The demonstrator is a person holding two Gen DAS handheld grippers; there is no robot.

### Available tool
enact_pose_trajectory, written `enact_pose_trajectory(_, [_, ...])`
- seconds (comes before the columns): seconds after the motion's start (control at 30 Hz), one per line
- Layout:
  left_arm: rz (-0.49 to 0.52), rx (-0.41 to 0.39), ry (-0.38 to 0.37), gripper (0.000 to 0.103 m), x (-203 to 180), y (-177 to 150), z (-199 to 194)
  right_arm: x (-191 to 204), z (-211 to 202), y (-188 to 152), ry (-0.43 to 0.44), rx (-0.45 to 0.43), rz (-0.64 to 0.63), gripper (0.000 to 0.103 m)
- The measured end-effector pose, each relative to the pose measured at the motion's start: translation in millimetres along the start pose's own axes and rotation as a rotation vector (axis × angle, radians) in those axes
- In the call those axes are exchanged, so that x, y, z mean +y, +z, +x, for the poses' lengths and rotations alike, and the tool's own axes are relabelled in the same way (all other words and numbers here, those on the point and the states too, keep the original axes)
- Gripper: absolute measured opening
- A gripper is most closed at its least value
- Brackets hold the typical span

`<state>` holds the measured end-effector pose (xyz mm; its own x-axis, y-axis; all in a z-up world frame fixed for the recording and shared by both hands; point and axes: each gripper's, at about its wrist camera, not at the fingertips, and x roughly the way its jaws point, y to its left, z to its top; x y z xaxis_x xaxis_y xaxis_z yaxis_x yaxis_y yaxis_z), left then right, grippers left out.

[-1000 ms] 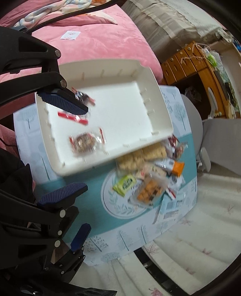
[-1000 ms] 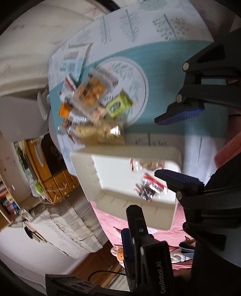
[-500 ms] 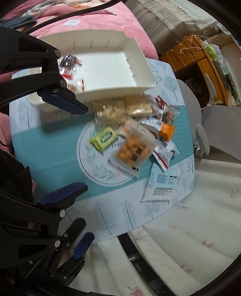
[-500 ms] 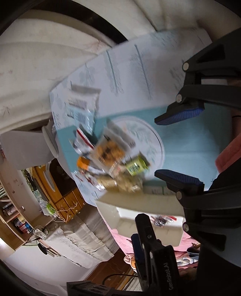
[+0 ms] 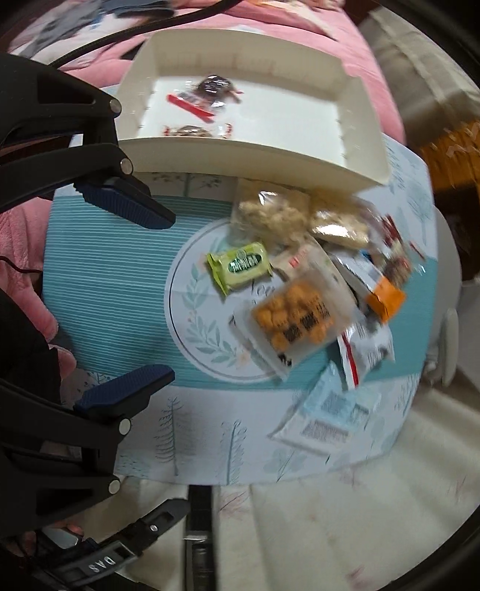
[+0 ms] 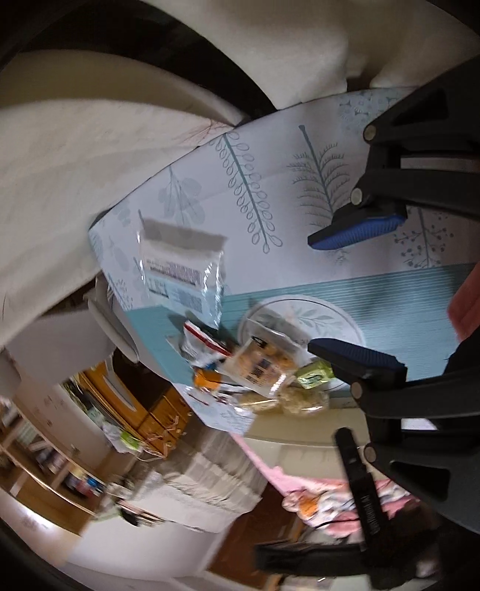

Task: Organize snacks
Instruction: 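Move both tools back over the snack pile, then grasp the clear orange-cookie bag with the left tool while the right tool grasps the white-blue flat packet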

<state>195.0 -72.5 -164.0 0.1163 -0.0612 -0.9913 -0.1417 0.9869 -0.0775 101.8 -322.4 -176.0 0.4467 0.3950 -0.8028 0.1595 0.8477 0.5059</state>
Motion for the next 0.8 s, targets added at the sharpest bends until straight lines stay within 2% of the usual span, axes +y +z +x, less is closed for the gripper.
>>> enact_pose_trajectory(0.13, [-0.113, 0.019, 0.003, 0.085, 10, 13, 9, -15, 17, 23, -0.012, 0.039, 0.121, 0.050])
enact_pose_trajectory(0.33, [-0.223, 0.024, -0.014, 0.087, 10, 39, 34, -32, 49, 55, -0.070, 0.115, 0.274, 0.051])
enact_pose_trajectory(0.47, [-0.242, 0.028, -0.014, 0.087, 1, 58, 56, -35, 71, 80, -0.059, 0.123, 0.338, 0.065])
enact_pose_trajectory(0.57, [-0.257, 0.041, -0.015, 0.087, -5, 68, 74, -33, 87, 98, -0.051, 0.145, 0.381, 0.071])
enact_pose_trajectory(0.67, [-0.267, 0.057, -0.019, 0.087, -12, 78, 92, -35, 102, 114, -0.022, 0.166, 0.488, 0.082])
enact_pose_trajectory(0.8, [-0.287, 0.045, -0.011, 0.088, -15, 89, 105, -30, 122, 137, -0.054, 0.180, 0.560, 0.085])
